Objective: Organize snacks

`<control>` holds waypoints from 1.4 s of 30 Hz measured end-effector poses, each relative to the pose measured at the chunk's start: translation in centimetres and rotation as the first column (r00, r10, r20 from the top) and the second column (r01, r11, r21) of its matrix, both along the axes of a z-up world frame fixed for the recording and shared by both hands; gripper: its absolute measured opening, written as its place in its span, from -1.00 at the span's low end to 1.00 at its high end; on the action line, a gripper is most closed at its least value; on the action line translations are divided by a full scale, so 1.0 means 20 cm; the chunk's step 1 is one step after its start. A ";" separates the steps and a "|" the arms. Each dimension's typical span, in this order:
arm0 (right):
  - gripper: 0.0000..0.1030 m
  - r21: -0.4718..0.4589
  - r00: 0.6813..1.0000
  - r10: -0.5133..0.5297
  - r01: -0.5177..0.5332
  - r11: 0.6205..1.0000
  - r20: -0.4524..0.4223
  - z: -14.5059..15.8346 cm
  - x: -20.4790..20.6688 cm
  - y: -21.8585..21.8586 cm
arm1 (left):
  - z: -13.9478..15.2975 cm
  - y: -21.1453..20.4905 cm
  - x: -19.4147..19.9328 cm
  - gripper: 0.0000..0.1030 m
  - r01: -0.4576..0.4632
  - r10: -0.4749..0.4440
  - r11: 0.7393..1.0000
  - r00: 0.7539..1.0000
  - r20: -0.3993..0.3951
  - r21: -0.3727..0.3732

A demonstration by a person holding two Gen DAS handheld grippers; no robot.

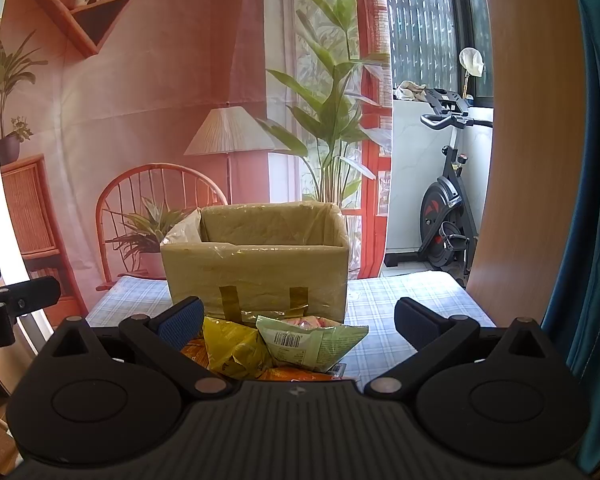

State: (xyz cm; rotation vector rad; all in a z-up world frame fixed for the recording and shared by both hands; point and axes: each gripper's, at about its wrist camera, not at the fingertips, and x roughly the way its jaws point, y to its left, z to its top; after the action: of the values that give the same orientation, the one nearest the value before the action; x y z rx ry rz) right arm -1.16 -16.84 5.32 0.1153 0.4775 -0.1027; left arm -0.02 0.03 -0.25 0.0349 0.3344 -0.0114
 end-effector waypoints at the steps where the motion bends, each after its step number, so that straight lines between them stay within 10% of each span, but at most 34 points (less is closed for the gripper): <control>1: 1.00 0.000 1.000 0.000 0.000 1.000 0.001 0.01 -0.01 0.00 | 0.00 0.00 0.00 0.94 0.000 0.000 1.000 1.000 0.000 0.000; 42: 1.00 -0.001 1.000 -0.002 0.002 1.000 0.005 0.03 -0.01 -0.01 | 0.00 -0.01 0.00 0.94 0.000 0.000 1.000 1.000 0.001 0.000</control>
State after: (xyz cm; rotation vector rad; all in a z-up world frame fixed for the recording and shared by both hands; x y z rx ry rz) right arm -1.30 -17.13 5.83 0.1145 0.4722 -0.1042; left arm -0.06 -0.10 -0.29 0.0348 0.3335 -0.0118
